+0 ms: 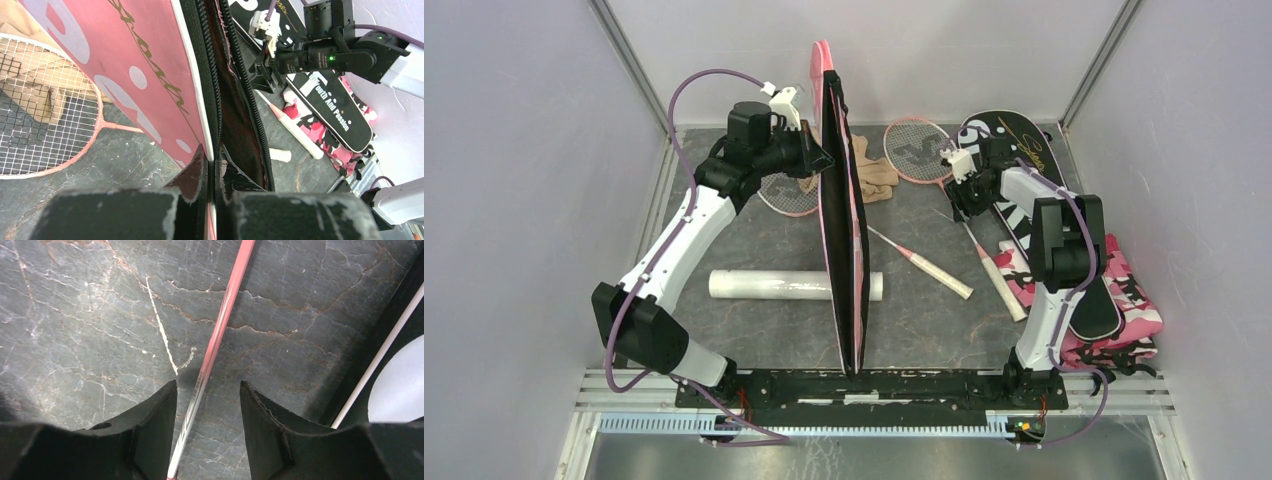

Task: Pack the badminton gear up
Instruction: Pick up the racket from the center of the board.

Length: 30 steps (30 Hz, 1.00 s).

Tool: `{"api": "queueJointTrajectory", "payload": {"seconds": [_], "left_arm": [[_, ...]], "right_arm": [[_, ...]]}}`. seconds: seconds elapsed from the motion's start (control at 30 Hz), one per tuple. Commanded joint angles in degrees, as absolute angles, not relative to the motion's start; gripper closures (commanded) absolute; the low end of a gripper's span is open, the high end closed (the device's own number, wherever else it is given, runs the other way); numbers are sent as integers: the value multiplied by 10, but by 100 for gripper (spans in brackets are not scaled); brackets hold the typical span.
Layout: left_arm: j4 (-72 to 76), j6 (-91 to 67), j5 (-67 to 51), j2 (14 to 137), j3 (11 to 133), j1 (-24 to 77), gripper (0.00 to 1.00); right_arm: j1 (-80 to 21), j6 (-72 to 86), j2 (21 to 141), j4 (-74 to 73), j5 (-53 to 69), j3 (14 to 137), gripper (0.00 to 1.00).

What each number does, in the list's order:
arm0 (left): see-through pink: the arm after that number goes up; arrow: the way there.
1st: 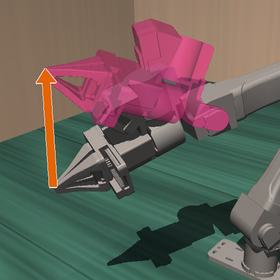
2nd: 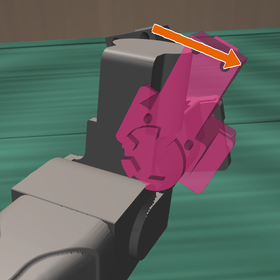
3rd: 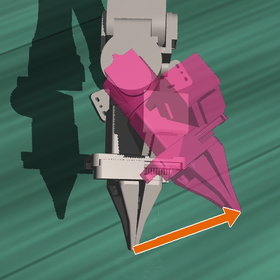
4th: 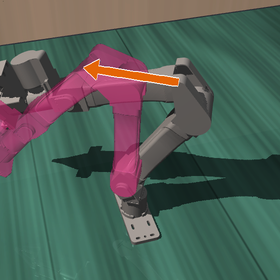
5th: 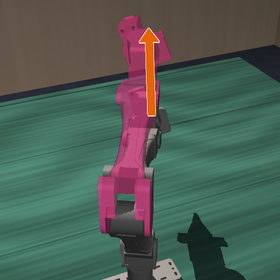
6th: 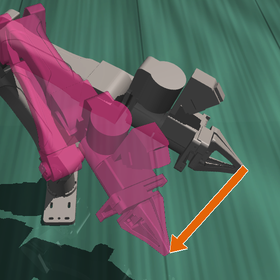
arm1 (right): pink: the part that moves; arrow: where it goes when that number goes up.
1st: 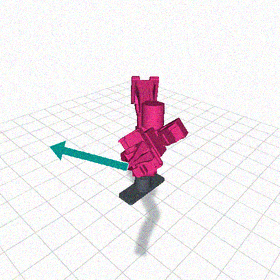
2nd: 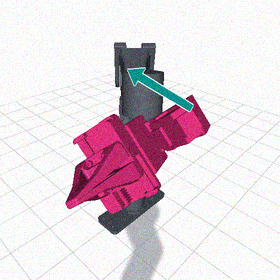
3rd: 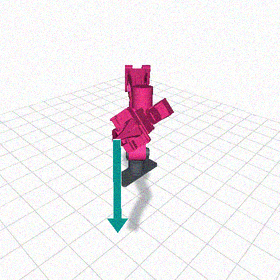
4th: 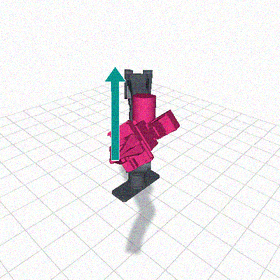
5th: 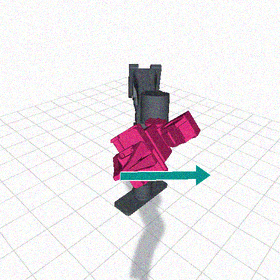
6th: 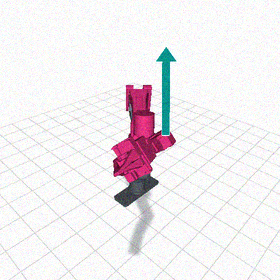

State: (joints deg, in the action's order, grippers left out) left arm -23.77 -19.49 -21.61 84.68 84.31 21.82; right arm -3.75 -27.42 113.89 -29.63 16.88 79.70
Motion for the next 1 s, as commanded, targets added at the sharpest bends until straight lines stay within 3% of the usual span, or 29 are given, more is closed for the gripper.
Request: {"api": "queueJointTrajectory", "payload": {"seconds": [0.0,0.2,0.43,0.97], "left_arm": [[-195,-188,-233,835,852,217,98],[-198,-186,-211,833,851,215,98],[-207,-185,-150,827,852,202,98],[-222,-261,-100,873,874,145,98]], "right_arm": [[-50,-282,1147,-257,147,795,48],[-57,-262,1151,-223,126,760,62],[-58,-231,1131,-211,136,758,99],[-57,-163,929,-232,163,738,100]]}}
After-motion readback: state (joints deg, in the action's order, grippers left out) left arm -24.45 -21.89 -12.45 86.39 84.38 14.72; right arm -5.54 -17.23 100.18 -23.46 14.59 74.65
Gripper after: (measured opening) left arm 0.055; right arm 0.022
